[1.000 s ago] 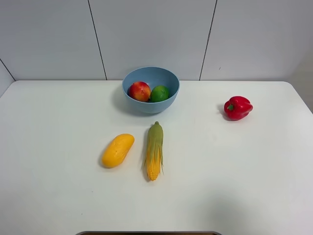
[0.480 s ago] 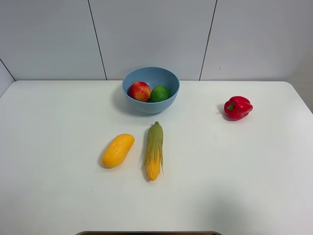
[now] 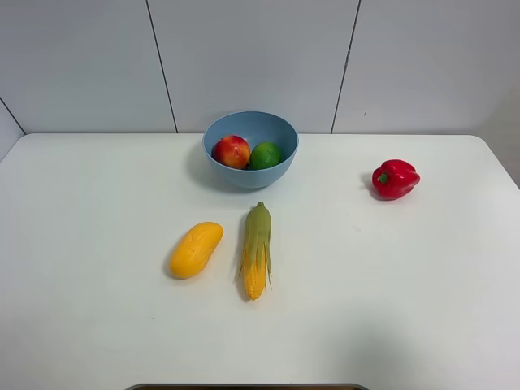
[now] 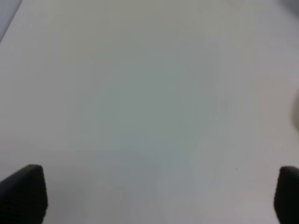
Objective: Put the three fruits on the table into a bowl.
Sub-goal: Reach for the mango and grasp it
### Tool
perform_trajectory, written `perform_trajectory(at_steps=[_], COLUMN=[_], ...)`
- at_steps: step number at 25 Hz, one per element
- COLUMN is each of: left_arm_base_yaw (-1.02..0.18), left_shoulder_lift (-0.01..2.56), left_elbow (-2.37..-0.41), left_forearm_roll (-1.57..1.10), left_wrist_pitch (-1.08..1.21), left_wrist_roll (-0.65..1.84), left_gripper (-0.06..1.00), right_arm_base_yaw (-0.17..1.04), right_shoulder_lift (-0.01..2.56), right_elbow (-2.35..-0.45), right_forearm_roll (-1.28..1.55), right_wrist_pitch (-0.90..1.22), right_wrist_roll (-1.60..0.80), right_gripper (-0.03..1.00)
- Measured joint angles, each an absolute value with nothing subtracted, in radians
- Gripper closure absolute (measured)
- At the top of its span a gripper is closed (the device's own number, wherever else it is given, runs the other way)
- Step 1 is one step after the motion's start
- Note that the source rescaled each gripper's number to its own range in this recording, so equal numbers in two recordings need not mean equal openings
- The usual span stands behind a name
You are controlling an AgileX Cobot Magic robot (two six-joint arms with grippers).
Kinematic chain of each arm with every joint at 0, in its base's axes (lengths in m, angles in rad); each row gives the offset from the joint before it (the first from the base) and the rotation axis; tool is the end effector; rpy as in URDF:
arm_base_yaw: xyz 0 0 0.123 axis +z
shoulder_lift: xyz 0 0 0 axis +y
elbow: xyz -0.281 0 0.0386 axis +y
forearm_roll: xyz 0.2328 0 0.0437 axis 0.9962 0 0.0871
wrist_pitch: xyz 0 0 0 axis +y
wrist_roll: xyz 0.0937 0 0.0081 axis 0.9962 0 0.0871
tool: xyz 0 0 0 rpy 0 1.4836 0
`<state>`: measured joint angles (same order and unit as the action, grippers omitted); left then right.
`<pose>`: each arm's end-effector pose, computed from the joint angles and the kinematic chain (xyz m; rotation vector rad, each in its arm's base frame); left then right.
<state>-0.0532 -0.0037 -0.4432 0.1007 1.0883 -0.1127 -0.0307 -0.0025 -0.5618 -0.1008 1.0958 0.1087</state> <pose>-0.0099 0.0089 0.2514 -0.0662 2.1195 0.0240 -0.0234 -0.0077 0.2822 0.1507 2.0062 -0.0699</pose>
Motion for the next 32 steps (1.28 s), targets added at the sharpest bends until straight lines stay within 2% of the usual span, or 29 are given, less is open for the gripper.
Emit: perform_trajectory(at_steps=[32], left_arm_base_yaw=[-0.053], left_shoulder_lift=[-0.004], left_elbow=[-0.443], left_forearm_roll=[0.102], left_wrist_pitch=[1.088], left_wrist_roll=[-0.113], left_gripper=[-0.05], right_arm_base_yaw=[-0.031], right_shoulder_lift=[-0.003], right_elbow=[-0.562], right_forearm_roll=[-0.101], right_wrist_pitch=[1.096], right_wrist_roll=[0.109], right_gripper=[0.97])
